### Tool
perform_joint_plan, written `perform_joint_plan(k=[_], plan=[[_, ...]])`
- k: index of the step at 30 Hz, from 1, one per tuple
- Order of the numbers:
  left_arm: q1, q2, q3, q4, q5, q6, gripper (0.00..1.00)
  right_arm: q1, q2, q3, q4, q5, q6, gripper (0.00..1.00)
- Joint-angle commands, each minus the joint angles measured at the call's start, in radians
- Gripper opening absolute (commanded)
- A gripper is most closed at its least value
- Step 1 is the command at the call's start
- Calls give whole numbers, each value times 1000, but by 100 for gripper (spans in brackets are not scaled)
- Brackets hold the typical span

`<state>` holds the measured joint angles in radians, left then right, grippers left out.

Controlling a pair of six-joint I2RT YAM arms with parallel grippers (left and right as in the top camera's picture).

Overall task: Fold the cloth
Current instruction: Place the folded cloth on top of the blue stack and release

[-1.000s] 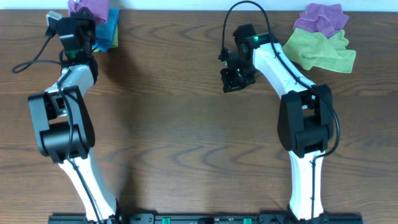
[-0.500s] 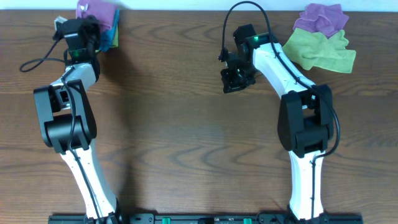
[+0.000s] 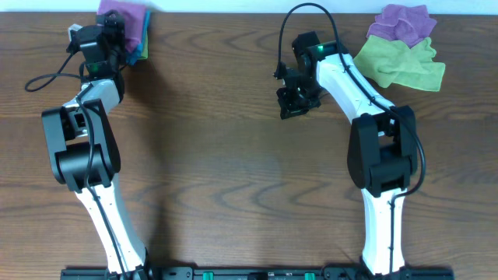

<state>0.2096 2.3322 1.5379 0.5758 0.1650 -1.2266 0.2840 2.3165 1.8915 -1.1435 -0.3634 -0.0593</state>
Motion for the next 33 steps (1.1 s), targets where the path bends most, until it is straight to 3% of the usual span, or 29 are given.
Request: perform_joint_plan(k=[1,33], plan=[[13,3,22,2,42,6,95,5,-22,20,-4,-7,-8,1],[158,-12,22,-46,583,8,95,5,-22,20,-38,-8,-9,2]])
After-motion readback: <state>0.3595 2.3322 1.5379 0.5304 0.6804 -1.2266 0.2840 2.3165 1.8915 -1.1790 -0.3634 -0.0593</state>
